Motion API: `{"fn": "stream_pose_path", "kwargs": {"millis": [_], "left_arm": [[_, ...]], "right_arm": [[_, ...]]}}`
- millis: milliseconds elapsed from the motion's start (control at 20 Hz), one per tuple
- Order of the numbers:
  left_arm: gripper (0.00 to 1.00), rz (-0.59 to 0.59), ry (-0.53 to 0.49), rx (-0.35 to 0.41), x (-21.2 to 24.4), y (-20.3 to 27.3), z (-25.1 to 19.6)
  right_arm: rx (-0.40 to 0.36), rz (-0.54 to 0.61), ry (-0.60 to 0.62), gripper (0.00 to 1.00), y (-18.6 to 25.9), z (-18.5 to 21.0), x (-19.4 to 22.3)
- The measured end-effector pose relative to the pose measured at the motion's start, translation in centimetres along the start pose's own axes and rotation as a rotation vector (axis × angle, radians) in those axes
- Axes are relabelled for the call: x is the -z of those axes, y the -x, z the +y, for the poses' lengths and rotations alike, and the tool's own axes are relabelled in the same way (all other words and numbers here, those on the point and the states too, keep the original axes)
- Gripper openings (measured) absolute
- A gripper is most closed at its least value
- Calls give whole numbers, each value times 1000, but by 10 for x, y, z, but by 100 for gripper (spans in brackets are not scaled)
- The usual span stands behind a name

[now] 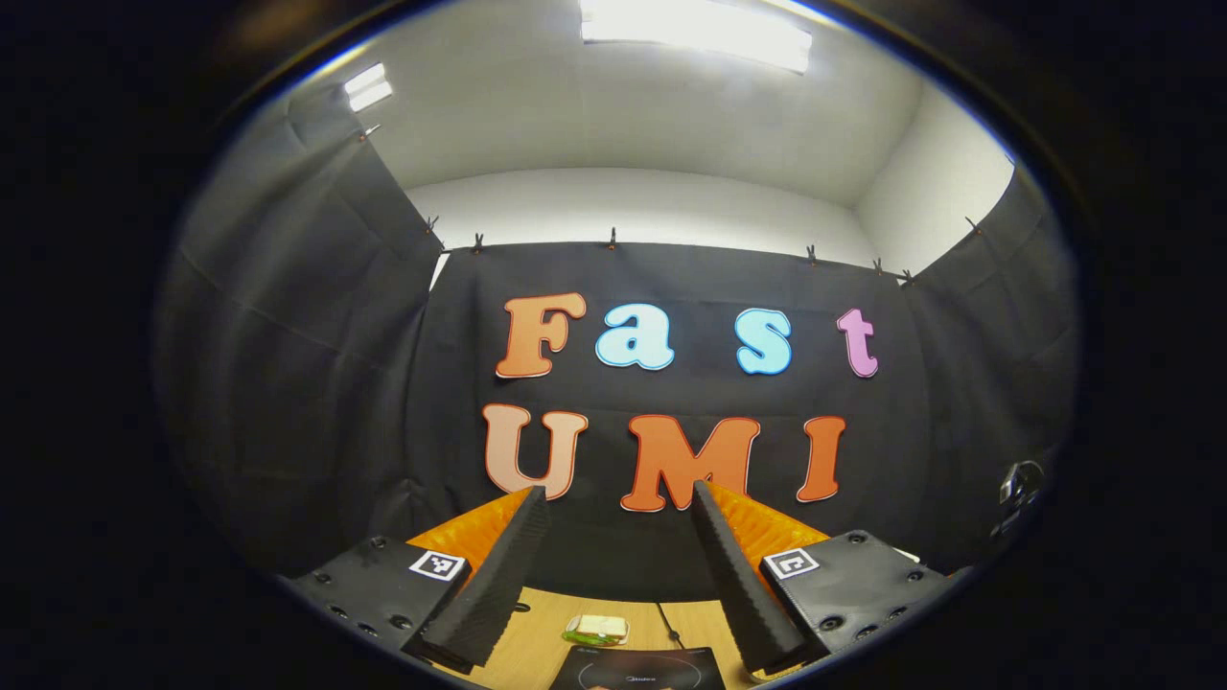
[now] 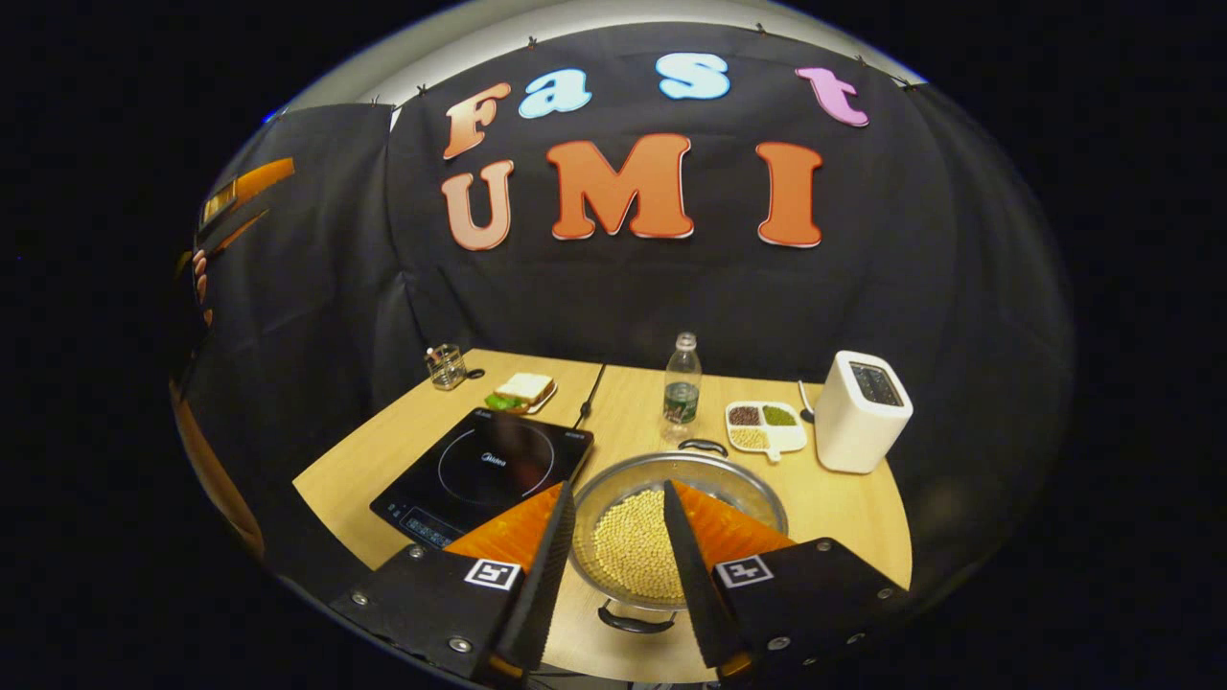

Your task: First push the handle of the pot to place it horizontally, then grasp the pot with both hands and set it on the induction cooktop.

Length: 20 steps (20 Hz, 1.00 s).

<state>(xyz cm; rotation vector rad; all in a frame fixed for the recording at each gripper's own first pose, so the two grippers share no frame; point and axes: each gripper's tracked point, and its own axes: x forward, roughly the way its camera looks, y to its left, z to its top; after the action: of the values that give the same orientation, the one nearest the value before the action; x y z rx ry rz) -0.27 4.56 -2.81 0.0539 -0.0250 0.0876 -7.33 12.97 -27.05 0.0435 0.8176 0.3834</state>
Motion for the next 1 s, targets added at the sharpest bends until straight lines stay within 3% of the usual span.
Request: {"fn": "stream_pose_path", "kwargs": {"millis": [200,500,750,1000], "left_arm": [[96,11,-4,-15,6,-1,7],[97,23,-1,-35,15,-4,24],[98,36,-13,-51,21,-4,36],[97,46,-10,-63,28,-6,45]], "right_arm": [[-46,143,-62,35,-21,12,41],[-170,401,-170,12,-32,45,107],[-179,511,-160,0,-36,52,137],[-208,611,-150,0,-39,66,167]]}}
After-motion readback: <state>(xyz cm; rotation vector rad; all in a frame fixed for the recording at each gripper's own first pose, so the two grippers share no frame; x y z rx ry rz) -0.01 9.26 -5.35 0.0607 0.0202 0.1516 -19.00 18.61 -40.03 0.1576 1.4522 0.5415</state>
